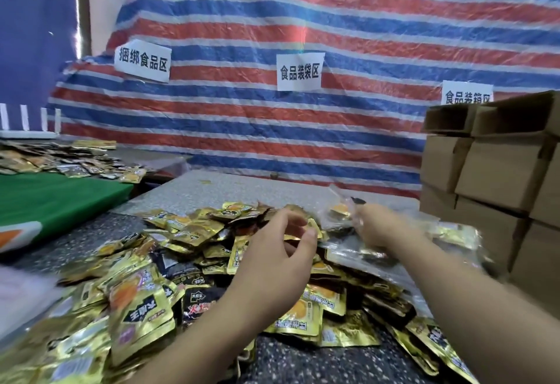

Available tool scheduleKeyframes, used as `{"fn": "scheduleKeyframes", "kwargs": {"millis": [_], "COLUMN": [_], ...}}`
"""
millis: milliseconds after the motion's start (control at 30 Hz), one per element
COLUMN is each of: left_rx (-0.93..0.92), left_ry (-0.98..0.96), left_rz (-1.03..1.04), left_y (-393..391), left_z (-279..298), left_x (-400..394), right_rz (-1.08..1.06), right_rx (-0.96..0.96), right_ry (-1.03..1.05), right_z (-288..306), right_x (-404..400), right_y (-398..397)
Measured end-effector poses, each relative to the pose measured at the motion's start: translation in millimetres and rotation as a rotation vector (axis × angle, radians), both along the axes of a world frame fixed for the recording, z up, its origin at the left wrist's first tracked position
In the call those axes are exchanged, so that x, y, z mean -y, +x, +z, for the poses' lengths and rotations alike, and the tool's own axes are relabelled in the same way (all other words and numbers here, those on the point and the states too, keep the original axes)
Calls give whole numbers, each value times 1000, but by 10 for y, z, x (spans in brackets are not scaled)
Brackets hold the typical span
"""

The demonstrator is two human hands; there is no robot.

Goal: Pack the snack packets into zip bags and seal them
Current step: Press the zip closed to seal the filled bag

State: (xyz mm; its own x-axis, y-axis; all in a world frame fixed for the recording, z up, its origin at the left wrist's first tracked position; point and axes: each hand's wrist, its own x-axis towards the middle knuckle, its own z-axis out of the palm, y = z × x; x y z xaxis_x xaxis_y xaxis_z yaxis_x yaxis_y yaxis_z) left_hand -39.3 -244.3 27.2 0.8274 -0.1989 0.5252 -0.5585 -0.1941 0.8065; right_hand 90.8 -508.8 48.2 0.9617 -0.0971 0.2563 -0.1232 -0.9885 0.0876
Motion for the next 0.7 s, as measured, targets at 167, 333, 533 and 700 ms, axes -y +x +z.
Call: {"fn": "scheduleKeyframes", "kwargs": {"millis": [167,333,533,700], "left_rx": [12,41,76,94], "left_ry": [0,-20,5,23], "left_rz": [-18,30,85,165], "left_y": [-4,7,75,134], "left_z": [34,63,68,85], "left_x": [-5,-40,-64,-147], "right_rz": [40,210,231,183], "right_rx": [-84,44,-45,-97], "right_ry": [56,-35,-137,-114], "right_z": [91,102,-219,-212], "right_x": [21,-88,-176,-148], "right_y": [-11,-160,-128,-169]}}
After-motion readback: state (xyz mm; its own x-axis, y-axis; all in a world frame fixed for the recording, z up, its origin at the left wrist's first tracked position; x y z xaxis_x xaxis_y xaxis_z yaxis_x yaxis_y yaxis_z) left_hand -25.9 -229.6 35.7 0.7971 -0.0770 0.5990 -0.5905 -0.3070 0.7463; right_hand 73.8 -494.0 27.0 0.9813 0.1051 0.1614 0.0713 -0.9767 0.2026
